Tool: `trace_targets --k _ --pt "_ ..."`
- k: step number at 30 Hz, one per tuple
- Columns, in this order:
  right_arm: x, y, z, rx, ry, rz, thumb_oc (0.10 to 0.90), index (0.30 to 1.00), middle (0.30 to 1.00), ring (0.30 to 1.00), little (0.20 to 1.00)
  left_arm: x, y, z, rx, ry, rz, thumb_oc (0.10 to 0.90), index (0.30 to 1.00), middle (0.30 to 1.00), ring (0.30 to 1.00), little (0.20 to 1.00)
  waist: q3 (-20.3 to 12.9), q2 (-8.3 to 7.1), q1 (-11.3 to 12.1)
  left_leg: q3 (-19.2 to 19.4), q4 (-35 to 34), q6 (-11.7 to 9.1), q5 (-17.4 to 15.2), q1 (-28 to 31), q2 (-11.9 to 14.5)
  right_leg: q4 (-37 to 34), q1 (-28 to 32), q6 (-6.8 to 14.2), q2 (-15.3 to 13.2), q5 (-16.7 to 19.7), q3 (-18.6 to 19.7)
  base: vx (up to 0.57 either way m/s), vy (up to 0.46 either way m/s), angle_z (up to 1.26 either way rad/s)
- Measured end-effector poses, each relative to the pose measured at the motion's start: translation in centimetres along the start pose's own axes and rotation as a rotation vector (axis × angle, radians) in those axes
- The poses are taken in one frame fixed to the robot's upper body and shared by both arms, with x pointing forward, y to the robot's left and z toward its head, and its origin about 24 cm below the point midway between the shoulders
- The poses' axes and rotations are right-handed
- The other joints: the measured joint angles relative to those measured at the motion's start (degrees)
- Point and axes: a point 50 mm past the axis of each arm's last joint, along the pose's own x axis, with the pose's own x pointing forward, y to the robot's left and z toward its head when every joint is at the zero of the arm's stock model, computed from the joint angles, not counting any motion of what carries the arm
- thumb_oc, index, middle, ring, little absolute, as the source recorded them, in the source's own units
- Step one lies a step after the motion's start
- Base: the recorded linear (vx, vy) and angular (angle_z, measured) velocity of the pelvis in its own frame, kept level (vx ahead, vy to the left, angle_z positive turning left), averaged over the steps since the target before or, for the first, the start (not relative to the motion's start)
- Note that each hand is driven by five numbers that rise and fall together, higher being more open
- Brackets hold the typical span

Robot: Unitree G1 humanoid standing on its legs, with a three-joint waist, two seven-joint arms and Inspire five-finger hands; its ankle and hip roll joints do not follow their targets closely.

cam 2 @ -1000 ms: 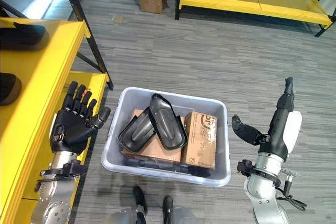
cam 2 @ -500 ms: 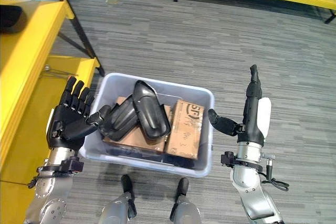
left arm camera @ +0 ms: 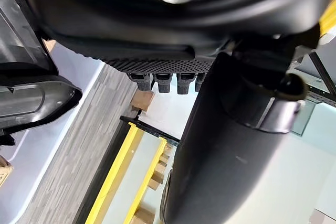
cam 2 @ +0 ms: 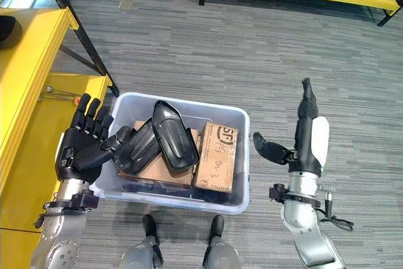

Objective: Move parts from the plastic box to the shelf.

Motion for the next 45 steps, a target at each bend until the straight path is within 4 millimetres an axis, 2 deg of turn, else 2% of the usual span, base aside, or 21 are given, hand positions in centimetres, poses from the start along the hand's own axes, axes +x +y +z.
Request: trace_targets --k 5,9,12,17,21,23,26,30,33,40,45 --pt "0.9 2.1 2.3 0.076 -0.106 0.092 0.900 1.000 1.000 1.000 1.000 0.2 -0.4 -0.1 -0.007 0.003 -0.012 0.900 1.000 1.000 1.000 1.000 0.1 0.95 2.5 -0.4 0.1 0.1 0.1 -0.6 -0.1 0.0 -0.4 0.0 -0.1 0.0 -0.2 -0.03 -0.003 0.04" --pt "1.1 3.4 3.2 0.127 -0.131 0.171 0.900 1.000 1.000 1.000 1.000 0.6 -1.1 -0.3 -0.020 0.003 -0.043 0.900 1.000 1.000 1.000 1.000 0.3 2.33 3.8 -1.8 0.2 0.4 0.3 -2.2 -0.6 0.1 -1.1 0.1 -0.5 -0.1 -1.6 -0.03 -0.003 0.18" --pt "0.4 4.6 3.0 0.224 -0.064 0.259 0.900 1.000 1.000 1.000 1.000 0.6 -1.0 -0.6 -0.012 0.027 -0.023 0.900 1.000 1.000 1.000 1.000 0.5 2.75 5.3 -2.0 0.2 0.6 0.6 -2.9 -0.8 0.3 -1.6 0.1 -0.6 -0.1 -1.8 -0.05 -0.011 0.05" --pt "0.3 5.5 3.5 0.236 -0.079 0.340 0.900 1.000 1.000 1.000 1.000 0.5 -0.9 -0.7 -0.002 0.041 -0.007 0.900 1.000 1.000 1.000 1.000 1.6 3.25 5.9 -2.5 0.5 0.6 0.6 -3.8 -0.8 0.3 -2.0 0.2 -0.6 -0.2 -2.3 -0.06 -0.003 0.05" --pt "0.7 6.4 3.4 0.183 -0.062 0.478 0.900 1.000 1.000 1.000 1.000 0.5 -0.8 -0.7 -0.001 0.040 -0.014 0.900 1.000 1.000 1.000 1.000 3.1 4.12 6.2 -3.3 1.1 0.7 0.7 -4.5 -0.7 0.7 -2.2 0.2 -0.7 -0.3 -2.9 -0.04 -0.031 0.08" --pt "0.3 7.7 2.2 0.122 -0.005 0.601 0.900 1.000 1.000 1.000 1.000 0.5 -0.9 -0.7 -0.006 0.042 -0.041 0.900 1.000 1.000 1.000 1.000 3.2 3.99 7.1 -3.4 1.1 0.7 0.7 -4.6 -0.7 0.7 -2.2 0.2 -0.6 -0.4 -3.0 -0.03 -0.097 0.02" --pt "-0.6 8.5 1.0 0.073 0.044 0.694 0.900 1.000 1.000 1.000 1.000 0.7 -1.1 -0.6 -0.006 0.031 -0.079 0.900 1.000 1.000 1.000 1.000 3.5 3.42 8.0 -3.6 1.0 0.6 0.7 -4.7 -0.7 0.5 -2.0 0.2 -0.5 -0.4 -3.4 -0.01 -0.063 0.05" --pt "-0.1 8.6 1.4 0.005 -0.009 0.719 0.900 1.000 1.000 1.000 1.000 1.0 -1.4 -0.3 -0.011 0.020 -0.112 0.900 1.000 1.000 1.000 1.000 4.7 1.49 8.1 -3.7 1.1 0.6 0.7 -4.7 -0.6 0.6 -2.0 0.2 -0.5 -0.4 -3.4 -0.01 -0.050 0.00" --pt "0.8 8.4 1.8 -0.198 -0.123 0.846 0.900 1.000 1.000 1.000 1.000 1.7 -2.2 0.3 -0.003 -0.012 -0.232 0.900 1.000 1.000 1.000 1.000 5.0 0.52 8.3 -4.0 1.2 0.5 0.8 -4.4 -0.4 0.3 -1.2 0.1 -0.2 -0.4 -3.9 0.01 -0.142 0.08" --pt "0.8 8.3 1.6 -0.242 -0.127 0.853 0.900 1.000 1.000 1.000 1.000 2.0 -2.5 0.6 -0.018 -0.021 -0.306 0.900 1.000 1.000 1.000 1.000 6.1 -1.59 8.8 -4.9 1.8 0.2 0.8 -4.7 0.3 0.3 -0.6 -0.1 0.5 -0.6 -4.6 -0.02 -0.065 0.05" --pt "1.1 8.4 0.2 -0.262 -0.053 0.770 0.900 1.000 1.000 1.000 1.000 2.1 -2.4 0.9 0.011 -0.015 -0.341 0.900 1.000 1.000 1.000 1.000 6.2 -1.79 8.5 -5.0 3.3 0.3 0.6 -7.7 0.5 1.4 -3.5 -0.3 0.4 -0.5 -4.4 -0.07 0.008 0.00"
